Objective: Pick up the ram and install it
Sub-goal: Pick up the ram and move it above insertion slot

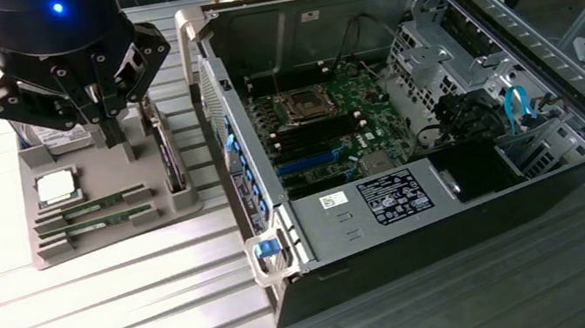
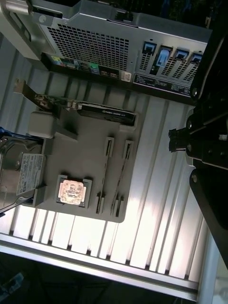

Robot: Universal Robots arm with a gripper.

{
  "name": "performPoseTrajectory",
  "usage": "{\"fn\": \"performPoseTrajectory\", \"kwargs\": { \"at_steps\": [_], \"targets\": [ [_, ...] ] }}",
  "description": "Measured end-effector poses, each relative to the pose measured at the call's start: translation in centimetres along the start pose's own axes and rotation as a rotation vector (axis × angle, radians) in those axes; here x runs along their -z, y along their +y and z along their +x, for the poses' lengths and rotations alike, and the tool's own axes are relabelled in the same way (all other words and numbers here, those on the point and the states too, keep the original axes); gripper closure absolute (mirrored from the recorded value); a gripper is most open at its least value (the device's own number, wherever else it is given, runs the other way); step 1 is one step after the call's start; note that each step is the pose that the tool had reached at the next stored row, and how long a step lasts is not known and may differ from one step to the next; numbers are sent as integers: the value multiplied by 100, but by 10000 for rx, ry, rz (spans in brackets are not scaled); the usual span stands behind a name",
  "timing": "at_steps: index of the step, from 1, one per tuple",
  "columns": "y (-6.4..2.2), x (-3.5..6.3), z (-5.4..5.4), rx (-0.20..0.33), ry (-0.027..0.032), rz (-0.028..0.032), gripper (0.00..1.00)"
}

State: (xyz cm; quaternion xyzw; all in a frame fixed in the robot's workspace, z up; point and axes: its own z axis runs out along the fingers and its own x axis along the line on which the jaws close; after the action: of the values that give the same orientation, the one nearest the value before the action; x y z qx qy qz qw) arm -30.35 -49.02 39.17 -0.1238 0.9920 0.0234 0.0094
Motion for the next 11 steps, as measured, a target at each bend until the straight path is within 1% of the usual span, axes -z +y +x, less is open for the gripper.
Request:
{"fn": "performPoseTrajectory", "kwargs": {
  "at_steps": [11],
  "targets": [
    [0, -2, 0, 462, 21, -12, 89]
  ]
}}
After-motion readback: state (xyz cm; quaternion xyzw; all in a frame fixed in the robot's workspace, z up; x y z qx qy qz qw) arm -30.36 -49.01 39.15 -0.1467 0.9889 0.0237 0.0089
